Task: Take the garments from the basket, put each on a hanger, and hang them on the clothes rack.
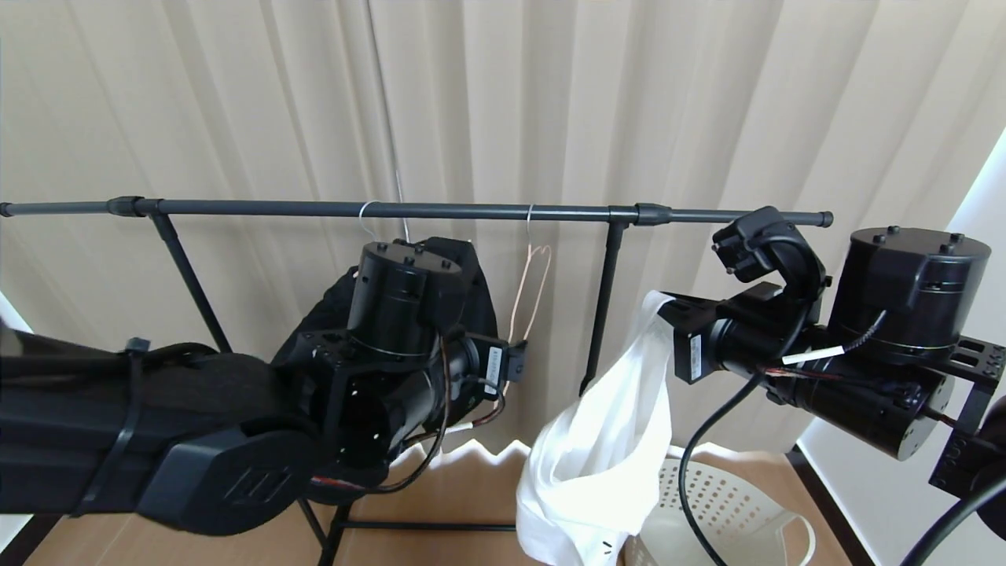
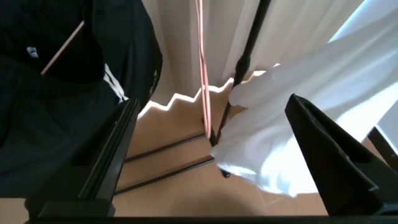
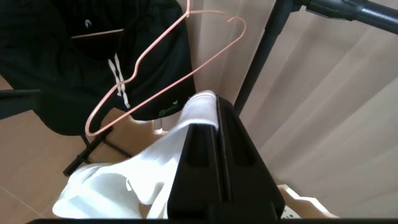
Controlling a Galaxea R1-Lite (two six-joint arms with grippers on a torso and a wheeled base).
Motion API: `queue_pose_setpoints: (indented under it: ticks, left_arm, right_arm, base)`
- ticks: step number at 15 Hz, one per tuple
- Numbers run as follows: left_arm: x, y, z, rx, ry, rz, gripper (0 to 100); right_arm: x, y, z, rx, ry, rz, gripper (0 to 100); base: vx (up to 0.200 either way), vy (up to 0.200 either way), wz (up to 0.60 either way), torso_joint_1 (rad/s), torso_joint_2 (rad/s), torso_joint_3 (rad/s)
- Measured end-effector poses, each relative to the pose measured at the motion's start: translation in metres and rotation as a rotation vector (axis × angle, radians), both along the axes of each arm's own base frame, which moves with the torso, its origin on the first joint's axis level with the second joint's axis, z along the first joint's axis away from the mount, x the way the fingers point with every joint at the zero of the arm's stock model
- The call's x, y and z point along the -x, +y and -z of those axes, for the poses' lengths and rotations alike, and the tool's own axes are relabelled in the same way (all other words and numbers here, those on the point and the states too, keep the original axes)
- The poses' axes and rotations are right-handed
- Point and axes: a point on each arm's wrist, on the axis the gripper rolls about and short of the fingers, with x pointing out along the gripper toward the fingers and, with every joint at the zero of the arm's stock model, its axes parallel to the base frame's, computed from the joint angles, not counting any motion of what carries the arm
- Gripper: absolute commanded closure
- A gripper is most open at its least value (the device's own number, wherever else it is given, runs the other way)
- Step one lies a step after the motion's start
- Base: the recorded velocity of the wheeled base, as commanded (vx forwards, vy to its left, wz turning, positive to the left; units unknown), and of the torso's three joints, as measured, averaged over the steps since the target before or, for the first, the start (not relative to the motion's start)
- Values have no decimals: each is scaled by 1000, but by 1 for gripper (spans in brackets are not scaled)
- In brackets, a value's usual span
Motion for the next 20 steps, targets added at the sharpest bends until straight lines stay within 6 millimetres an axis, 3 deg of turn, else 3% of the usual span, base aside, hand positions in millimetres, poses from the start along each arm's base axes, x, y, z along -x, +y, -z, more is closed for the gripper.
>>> queue_pose_setpoints:
  ticks: [4, 9, 20]
  left_arm:
    - [-38, -15, 1, 11, -34, -34, 0]
    - [-72, -37, 13, 19, -52, -45, 0]
    - [-107, -61, 57, -15, -20, -34, 0]
  right_arm:
    - [3, -1, 3, 36, -3, -7, 100]
    - [6, 0, 5, 44, -2, -17, 100]
    - [7, 2, 7, 48, 4, -26, 100]
  base:
    - [0, 0, 0, 0, 0, 0]
    - [0, 0, 0, 0, 0, 0]
    - [0, 0, 0, 0, 0, 0]
